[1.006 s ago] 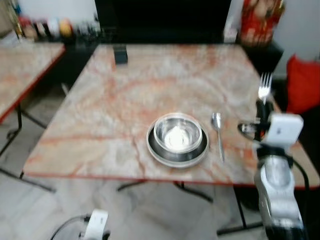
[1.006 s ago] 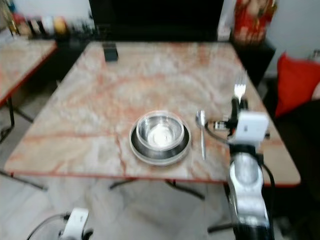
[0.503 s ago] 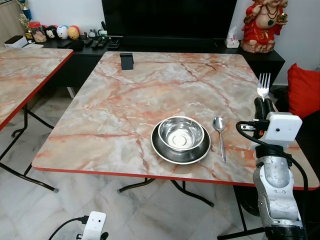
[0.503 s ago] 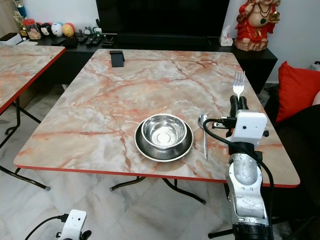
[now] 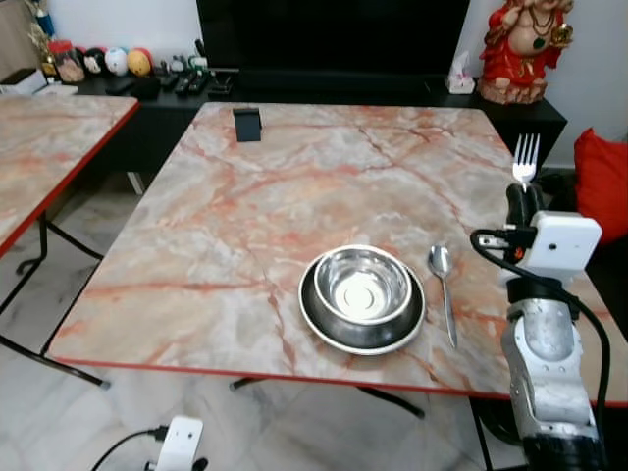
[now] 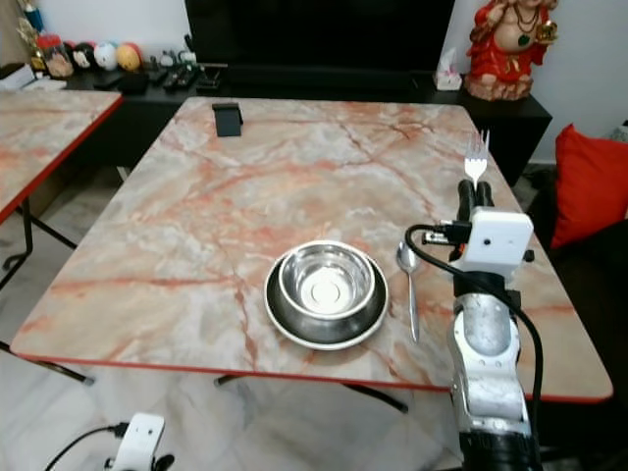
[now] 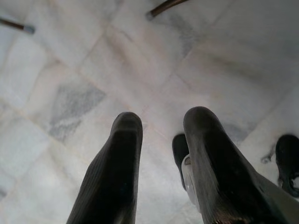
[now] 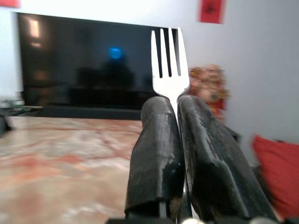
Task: Setting the table
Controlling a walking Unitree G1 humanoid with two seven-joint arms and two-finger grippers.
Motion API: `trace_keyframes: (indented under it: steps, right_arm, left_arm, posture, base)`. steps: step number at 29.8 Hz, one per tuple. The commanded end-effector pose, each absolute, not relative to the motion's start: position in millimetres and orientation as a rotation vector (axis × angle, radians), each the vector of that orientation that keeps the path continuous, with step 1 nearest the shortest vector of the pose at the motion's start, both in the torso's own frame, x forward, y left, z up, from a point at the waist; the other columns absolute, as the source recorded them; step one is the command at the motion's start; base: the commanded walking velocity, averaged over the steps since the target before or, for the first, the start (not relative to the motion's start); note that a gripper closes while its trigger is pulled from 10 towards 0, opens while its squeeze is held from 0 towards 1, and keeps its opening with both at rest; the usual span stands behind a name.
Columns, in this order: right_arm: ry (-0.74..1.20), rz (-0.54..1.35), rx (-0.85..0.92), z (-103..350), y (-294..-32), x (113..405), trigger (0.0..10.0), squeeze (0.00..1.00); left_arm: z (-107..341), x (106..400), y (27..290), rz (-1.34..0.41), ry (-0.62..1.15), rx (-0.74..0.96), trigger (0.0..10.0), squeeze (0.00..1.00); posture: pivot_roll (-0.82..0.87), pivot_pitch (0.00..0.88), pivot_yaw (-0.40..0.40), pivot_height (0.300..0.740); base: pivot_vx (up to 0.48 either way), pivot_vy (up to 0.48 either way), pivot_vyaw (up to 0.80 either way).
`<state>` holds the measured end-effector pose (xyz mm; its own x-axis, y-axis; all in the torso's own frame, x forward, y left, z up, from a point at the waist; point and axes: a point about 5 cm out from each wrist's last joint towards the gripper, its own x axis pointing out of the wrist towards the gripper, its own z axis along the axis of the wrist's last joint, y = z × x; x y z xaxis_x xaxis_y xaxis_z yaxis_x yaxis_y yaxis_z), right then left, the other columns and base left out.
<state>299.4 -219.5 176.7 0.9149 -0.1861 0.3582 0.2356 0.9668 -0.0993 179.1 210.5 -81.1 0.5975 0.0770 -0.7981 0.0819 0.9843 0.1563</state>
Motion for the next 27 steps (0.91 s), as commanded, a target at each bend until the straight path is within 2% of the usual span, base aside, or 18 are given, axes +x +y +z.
trace_keyframes:
  steps: [1,12,24,27]
  right_arm:
    - [-0.36,-0.211,-0.142,177.7,-218.5,298.5,10.0,0.0]
    - [-0.334,-0.239,-0.152,175.7,-220.9,292.3,10.0,0.0]
    - [-0.083,-0.337,-0.242,162.9,-242.9,273.2,10.0,0.0]
    - [0.102,-0.315,-0.183,150.2,-248.3,259.2,10.0,0.0]
  left_arm:
    - [-84.7,171.8,212.0,0.002,0.966,0.182,10.0,0.0]
    - [-87.1,165.5,213.9,-0.007,0.987,0.191,10.0,0.0]
    - [-87.8,166.4,209.3,-0.052,0.998,0.218,10.0,0.0]
    - [-87.1,168.9,207.7,-0.064,0.998,0.223,10.0,0.0]
  posture:
    - [-0.02,0.0,-0.01,0.731]
    - [-0.04,0.0,0.005,0.731]
    - [-0.1,0.0,0.05,0.731]
    - [-0.11,0.0,0.055,0.731]
  base:
    - [0.0,0.0,0.0]
    - [0.0,0.0,0.0]
    - [0.0,0.0,0.0]
    - [0.0,0.0,0.0]
